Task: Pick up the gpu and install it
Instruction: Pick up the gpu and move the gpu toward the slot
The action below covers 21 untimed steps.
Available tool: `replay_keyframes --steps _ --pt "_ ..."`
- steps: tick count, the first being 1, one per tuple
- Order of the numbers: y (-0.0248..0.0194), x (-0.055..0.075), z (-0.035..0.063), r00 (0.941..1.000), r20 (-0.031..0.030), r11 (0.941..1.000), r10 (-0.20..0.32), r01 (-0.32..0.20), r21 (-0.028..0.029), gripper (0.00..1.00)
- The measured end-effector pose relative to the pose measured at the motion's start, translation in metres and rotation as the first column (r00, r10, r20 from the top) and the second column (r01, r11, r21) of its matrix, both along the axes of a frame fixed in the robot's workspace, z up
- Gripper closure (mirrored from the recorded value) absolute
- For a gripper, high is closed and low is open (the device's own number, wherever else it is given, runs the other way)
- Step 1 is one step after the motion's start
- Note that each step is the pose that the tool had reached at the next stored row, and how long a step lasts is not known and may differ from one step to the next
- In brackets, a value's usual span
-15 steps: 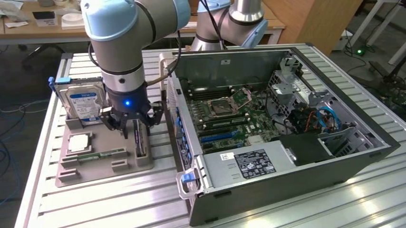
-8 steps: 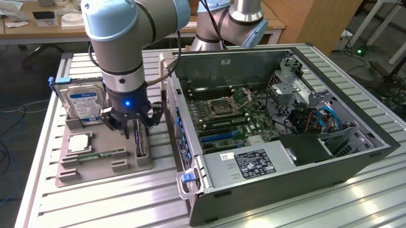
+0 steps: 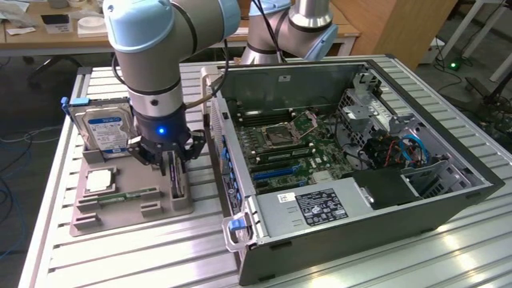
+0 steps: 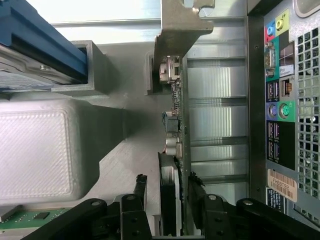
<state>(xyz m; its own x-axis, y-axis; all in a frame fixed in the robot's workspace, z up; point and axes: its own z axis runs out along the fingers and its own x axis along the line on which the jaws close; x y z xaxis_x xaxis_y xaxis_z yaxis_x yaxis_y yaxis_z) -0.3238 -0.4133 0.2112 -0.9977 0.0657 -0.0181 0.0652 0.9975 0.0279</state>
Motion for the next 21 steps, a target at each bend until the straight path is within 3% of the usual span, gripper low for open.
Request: replay_keyframes --steps 12,15,21 --pt "0.0043 0.0 -0.0005 1.0 -0.0001 1.0 0.0 0.0 -0.0001 0.54" --pt "0.0053 0.0001 -0.0005 1.0 -0.0001 1.0 0.0 0.0 -0.0066 0.54" --pt "0.0048 0.0001 -0.0007 1.0 -0.0003 0.9999 0.0 0.0 -0.0102 0.54"
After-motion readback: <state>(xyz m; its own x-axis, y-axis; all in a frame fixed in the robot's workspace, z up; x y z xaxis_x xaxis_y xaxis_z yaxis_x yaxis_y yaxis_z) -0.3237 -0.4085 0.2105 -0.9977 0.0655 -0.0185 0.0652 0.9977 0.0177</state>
